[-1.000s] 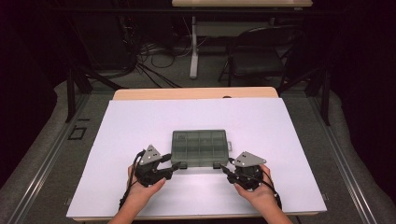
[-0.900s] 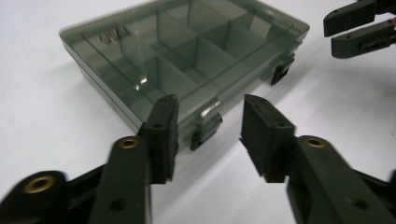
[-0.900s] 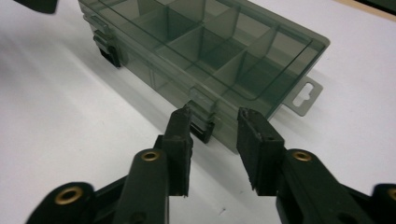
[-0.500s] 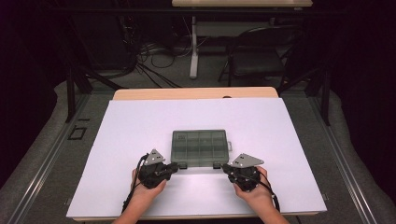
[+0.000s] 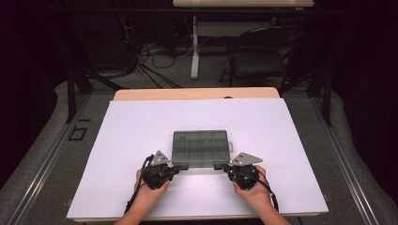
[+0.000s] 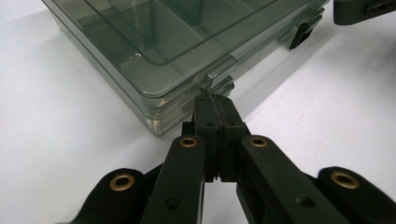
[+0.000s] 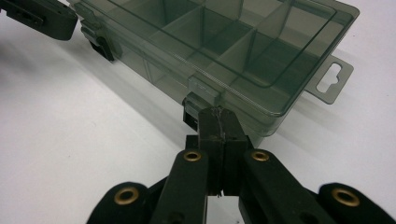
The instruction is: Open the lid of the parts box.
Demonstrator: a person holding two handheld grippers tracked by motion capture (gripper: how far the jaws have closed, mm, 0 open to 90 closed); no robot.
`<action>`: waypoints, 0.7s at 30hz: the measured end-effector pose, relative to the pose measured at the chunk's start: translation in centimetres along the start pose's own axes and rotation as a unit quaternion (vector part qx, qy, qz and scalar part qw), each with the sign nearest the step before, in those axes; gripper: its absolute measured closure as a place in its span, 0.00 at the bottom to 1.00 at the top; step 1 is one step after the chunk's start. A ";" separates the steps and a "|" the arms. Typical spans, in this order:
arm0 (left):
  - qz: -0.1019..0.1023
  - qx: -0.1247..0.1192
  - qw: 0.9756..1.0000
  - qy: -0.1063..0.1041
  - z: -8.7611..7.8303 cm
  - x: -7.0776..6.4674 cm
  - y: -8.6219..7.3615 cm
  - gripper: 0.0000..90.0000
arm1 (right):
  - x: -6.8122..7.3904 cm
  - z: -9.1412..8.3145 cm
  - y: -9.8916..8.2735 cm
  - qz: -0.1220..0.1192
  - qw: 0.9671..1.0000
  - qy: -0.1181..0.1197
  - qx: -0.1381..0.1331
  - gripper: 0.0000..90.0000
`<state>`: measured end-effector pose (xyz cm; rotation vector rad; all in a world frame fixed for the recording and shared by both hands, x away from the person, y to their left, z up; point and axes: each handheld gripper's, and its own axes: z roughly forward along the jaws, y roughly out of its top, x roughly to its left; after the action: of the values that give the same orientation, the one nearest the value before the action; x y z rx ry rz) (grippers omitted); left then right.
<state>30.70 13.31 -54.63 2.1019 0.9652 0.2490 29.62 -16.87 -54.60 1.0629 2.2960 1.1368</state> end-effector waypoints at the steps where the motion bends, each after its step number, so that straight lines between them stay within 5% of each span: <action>1: -0.003 -0.001 1.000 -0.001 0.0 0.0 0.0 1.00 | 0.0 0.1 0.0 -0.001 1.000 -0.001 0.000 1.00; 21: -0.007 -0.010 1.000 -0.002 0.1 0.0 0.2 1.00 | 0.1 0.6 0.0 0.001 1.000 -0.007 -0.012 1.00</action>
<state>30.85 13.22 -54.58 2.0765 0.9704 0.2473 29.92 -16.50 -54.98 1.0600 2.2661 1.1521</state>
